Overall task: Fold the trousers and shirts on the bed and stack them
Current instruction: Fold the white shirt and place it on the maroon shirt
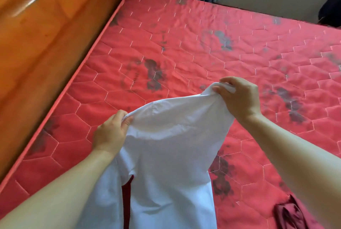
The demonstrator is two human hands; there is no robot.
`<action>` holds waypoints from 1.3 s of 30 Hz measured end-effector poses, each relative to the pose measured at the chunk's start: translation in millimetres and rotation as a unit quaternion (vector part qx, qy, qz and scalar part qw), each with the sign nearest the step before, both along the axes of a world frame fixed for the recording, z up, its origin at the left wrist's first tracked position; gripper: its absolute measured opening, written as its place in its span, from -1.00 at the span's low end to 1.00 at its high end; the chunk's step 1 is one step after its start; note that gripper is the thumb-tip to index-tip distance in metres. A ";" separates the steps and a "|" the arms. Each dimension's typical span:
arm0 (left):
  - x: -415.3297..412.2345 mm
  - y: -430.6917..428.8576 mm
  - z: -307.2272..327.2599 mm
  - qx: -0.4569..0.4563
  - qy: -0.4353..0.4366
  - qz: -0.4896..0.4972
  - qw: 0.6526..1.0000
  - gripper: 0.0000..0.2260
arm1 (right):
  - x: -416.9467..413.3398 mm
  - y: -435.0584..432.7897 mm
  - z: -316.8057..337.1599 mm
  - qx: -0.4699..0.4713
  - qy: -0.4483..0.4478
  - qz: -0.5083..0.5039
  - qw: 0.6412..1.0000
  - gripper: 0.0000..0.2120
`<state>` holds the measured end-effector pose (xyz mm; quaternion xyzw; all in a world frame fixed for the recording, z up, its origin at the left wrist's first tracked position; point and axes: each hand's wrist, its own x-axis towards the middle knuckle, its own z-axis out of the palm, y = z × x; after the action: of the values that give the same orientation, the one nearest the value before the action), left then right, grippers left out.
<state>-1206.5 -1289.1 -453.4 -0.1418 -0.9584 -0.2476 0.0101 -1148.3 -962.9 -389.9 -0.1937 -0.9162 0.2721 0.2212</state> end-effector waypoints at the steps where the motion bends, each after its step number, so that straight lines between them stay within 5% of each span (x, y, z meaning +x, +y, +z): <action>1: -7.3 0.7 -6.0 -0.009 -0.003 -0.008 1.000 -0.72 | -3.4 2.0 -6.0 0.000 -0.003 -0.001 1.000 -0.84; 5: -38.2 10.3 -18.6 -0.037 -0.004 -0.035 0.999 -0.67 | -36.1 14.3 -20.9 0.008 -0.040 -0.012 0.999 -0.79; 9: -50.5 35.8 -26.0 -0.091 0.047 -0.030 0.994 -0.62 | -72.2 12.2 -42.7 0.075 -0.148 -0.069 0.984 -0.53; 12: -14.3 55.3 -43.5 -0.104 0.119 -0.140 0.978 -0.57 | -46.0 -23.0 -79.6 0.070 -0.163 -0.052 0.983 -0.48; 19: 41.4 32.4 -110.3 -0.216 0.001 -0.227 0.949 -0.51 | 57.8 -90.5 -178.4 0.053 -0.364 0.038 0.929 -0.43; 26: 44.3 29.6 -102.1 -0.206 -0.016 -0.229 0.951 -0.51 | 94.1 -101.9 -175.2 0.066 -0.337 0.058 0.937 -0.41; 30: 65.2 8.8 -79.4 -0.154 -0.015 -0.188 0.970 -0.57 | 131.2 -139.3 -154.8 0.058 -0.325 0.063 0.942 -0.42; 33: 86.5 -24.5 -69.0 -0.094 -0.076 -0.069 0.990 -0.58 | 150.4 -176.8 -138.6 0.026 -0.288 0.073 0.955 -0.46; 39: 132.1 -99.2 -62.2 -0.079 -0.160 0.076 0.981 -0.47 | 173.1 -237.5 -137.8 -0.034 -0.294 0.124 0.947 -0.52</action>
<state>-1074.4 -1388.3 -515.6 -0.0277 -0.9721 -0.1891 -0.1360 -975.2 -1200.4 -527.7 -0.1570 -0.9475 0.2596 -0.1007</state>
